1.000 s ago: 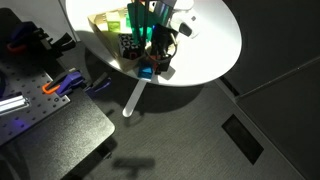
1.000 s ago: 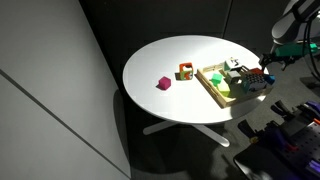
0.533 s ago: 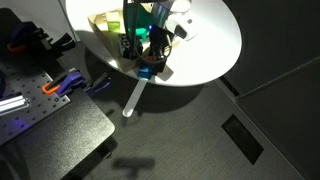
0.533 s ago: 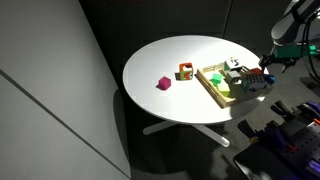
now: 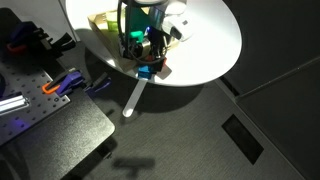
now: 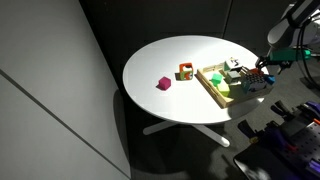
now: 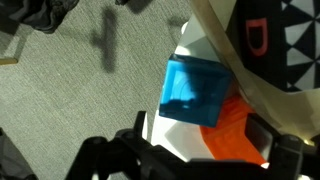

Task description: Pick up the blue block and put it in the wooden tray

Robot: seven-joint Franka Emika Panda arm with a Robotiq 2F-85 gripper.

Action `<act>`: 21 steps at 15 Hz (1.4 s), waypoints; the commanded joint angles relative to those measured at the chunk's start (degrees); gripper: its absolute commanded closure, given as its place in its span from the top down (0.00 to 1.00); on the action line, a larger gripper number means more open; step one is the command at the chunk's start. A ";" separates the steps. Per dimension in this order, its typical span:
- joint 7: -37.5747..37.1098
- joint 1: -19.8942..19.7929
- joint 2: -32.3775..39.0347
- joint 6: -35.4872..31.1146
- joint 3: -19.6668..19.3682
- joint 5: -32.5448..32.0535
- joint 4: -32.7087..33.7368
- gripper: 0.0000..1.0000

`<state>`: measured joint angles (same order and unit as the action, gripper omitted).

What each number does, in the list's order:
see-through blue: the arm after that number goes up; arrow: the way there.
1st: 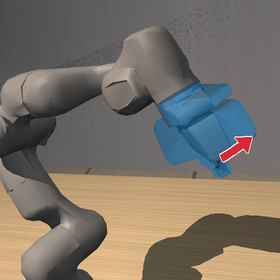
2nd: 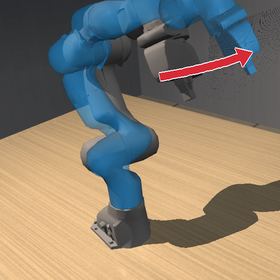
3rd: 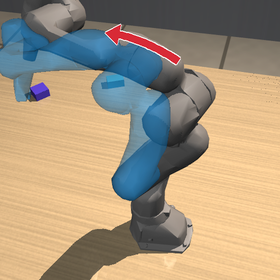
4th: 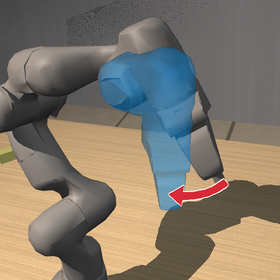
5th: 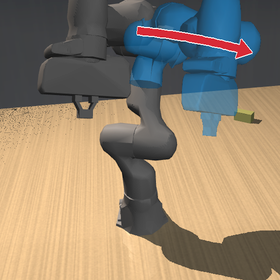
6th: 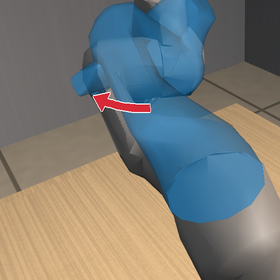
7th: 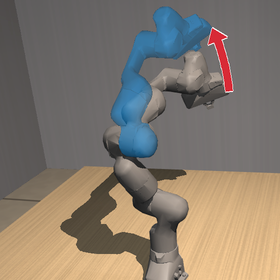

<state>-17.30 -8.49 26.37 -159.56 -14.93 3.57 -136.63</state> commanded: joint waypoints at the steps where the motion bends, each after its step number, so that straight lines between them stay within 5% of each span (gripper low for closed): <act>1: -0.18 0.10 0.63 -2.18 0.74 2.31 -0.29 1.00; 21: -0.99 3.36 -2.39 3.60 -3.27 -0.29 -2.36 1.00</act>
<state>-17.31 -6.28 26.40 -157.86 -16.68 5.01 -137.17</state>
